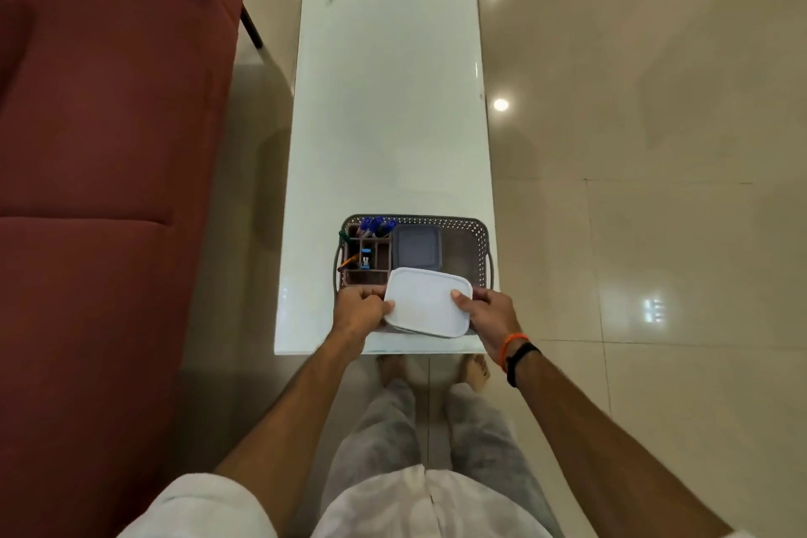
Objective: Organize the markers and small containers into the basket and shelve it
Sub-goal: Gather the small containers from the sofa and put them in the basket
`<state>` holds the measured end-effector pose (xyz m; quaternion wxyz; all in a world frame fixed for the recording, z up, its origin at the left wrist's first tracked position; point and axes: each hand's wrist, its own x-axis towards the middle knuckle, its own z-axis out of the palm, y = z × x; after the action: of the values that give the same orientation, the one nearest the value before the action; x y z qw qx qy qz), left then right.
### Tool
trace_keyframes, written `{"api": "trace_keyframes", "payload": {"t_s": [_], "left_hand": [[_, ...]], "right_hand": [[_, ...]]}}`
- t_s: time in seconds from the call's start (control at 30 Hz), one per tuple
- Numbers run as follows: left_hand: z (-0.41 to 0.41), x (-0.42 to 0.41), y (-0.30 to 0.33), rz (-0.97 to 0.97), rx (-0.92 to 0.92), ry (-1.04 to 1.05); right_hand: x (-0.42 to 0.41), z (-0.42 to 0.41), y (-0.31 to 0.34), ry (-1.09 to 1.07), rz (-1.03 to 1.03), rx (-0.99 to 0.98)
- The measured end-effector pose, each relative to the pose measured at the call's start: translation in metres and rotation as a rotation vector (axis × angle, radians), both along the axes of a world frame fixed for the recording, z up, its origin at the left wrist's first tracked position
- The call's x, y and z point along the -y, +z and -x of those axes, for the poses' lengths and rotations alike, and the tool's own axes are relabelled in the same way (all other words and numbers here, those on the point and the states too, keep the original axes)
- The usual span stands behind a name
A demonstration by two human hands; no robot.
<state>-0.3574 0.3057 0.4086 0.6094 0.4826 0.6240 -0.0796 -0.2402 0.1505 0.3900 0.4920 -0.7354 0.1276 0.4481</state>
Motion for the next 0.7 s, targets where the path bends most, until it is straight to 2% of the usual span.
{"api": "trace_keyframes", "payload": {"t_s": [0.27, 0.7], "left_hand": [[0.003, 0.006, -0.075, -0.015, -0.112, 0.059], [-0.012, 0.003, -0.140, 0.069, -0.035, -0.070]], "right_hand": [[-0.004, 0.001, -0.077, 0.106, 0.152, 0.008], [-0.025, -0.017, -0.143, 0.222, 0.313, 0.111]]}}
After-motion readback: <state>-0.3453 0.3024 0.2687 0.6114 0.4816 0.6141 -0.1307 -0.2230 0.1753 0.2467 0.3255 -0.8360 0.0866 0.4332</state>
